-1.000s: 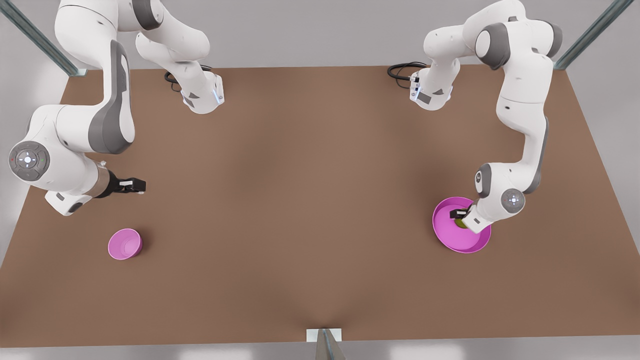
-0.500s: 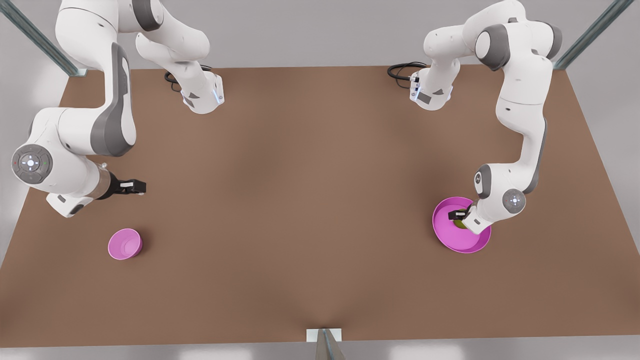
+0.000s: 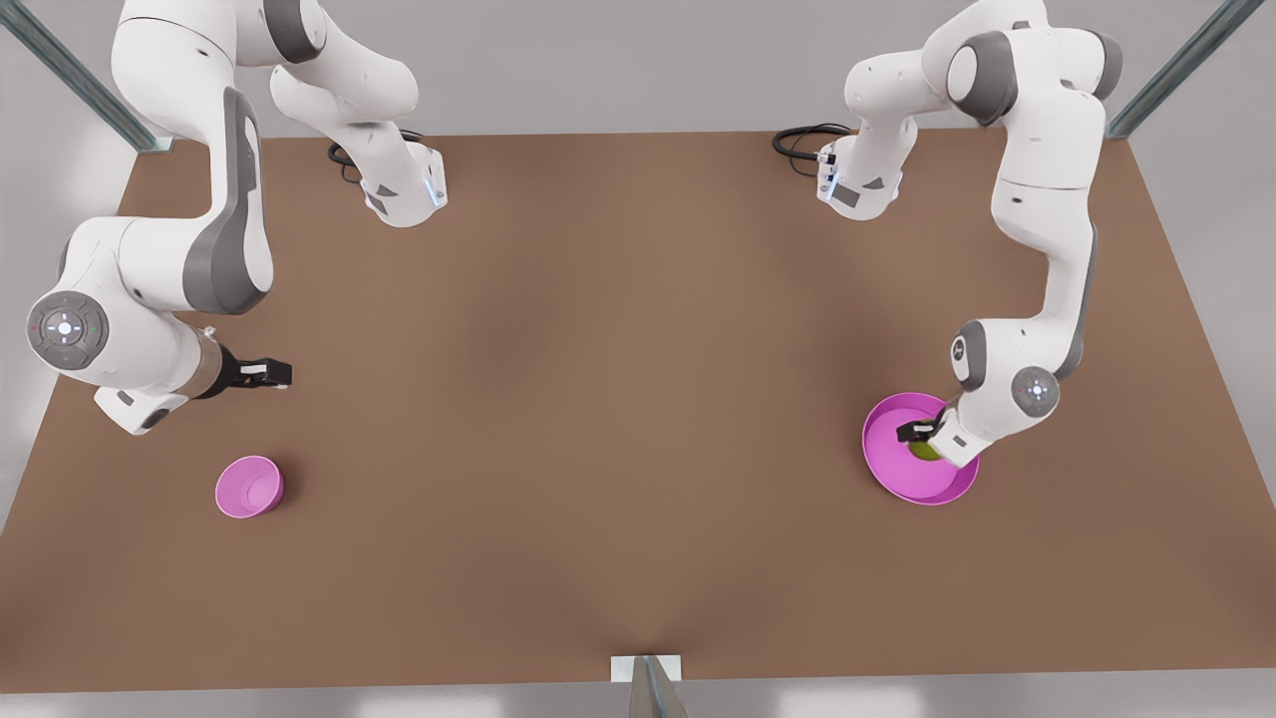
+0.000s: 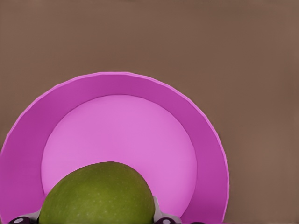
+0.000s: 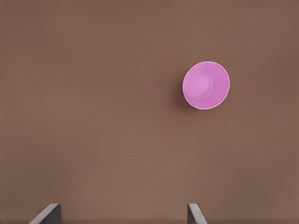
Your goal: Use the left arm to pick up the apple from the plate, transfer it to the gripper of the right arm, and then use the right arm to place it into the bowl
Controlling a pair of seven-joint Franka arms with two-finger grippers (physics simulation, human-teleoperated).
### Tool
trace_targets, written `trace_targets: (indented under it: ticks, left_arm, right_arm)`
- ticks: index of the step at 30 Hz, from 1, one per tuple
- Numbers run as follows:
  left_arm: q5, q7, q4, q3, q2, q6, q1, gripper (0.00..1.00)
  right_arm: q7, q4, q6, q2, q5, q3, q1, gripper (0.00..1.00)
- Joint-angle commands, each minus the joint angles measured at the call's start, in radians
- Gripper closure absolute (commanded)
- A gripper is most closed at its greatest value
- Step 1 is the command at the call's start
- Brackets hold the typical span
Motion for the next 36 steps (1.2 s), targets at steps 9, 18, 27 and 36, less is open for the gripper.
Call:
trace_targets:
  ticks: [9, 18, 27, 36]
  left_arm:
    - [-0.645, -0.043, 0.425, -0.213, 0.121, -0.454, -0.129, 0.19]
    - [-0.941, -0.119, 0.887, -0.490, 0.512, -0.304, -0.314, 0.19]
    - [-0.975, -0.006, 0.901, -0.490, 0.546, -0.134, -0.364, 0.19]
    - [-1.015, 0.002, 0.964, -0.496, 0.586, -0.146, -0.361, 0.19]
  right_arm:
    - [-0.003, 0.081, 0.112, 0.107, 0.020, 0.003, 0.110, 0.00]
    - [-0.857, 0.181, 0.236, 0.445, 0.892, 0.072, 0.037, 0.00]
    - [-1.620, 0.197, 0.420, 0.523, 1.074, 0.231, -0.046, 0.00]
    - [-1.801, 0.149, 0.397, 0.547, 1.212, 0.334, -0.052, 0.00]
